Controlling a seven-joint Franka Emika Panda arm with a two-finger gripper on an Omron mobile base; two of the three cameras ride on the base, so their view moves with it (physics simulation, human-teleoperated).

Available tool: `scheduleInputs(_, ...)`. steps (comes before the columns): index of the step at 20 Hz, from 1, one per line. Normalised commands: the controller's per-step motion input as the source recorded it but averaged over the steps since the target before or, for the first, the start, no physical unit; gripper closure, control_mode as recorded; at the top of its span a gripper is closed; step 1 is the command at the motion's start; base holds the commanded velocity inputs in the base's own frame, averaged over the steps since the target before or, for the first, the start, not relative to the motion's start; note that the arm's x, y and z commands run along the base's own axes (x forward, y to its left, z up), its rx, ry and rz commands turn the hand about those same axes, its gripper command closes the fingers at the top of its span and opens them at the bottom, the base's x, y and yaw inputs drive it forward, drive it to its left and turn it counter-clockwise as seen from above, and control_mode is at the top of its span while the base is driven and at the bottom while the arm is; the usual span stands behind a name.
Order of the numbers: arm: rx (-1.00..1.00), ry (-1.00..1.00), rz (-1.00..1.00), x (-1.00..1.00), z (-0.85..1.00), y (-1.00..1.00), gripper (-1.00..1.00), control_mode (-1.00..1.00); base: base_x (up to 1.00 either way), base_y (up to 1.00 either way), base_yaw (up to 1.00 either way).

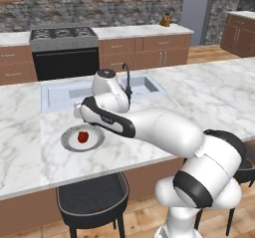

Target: Transport the steak and bell pepper to the fridge. Place the steak on the rack containing meat and place the bell pepper on the rack containing the vegetable, ensuring meats and vegetables are on different racks.

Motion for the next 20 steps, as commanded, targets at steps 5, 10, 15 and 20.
scheduleInputs(5,-0.02,0.02,0.00,0.19,-0.24,0.01,-1.00,-1.00,0.00,0.00,0.00)
scheduleInputs(10,-0.01,0.07,0.00,0.29,-0.29,0.08,-1.00,-1.00,0.00,0.00,0.00)
scheduleInputs(15,-0.03,0.05,0.00,0.28,-0.13,0.16,-1.00,-1.00,0.00,0.00,0.00)
scheduleInputs(20,-0.03,0.07,0.00,0.15,-0.15,0.25,-1.00,-1.00,0.00,0.00,0.00)
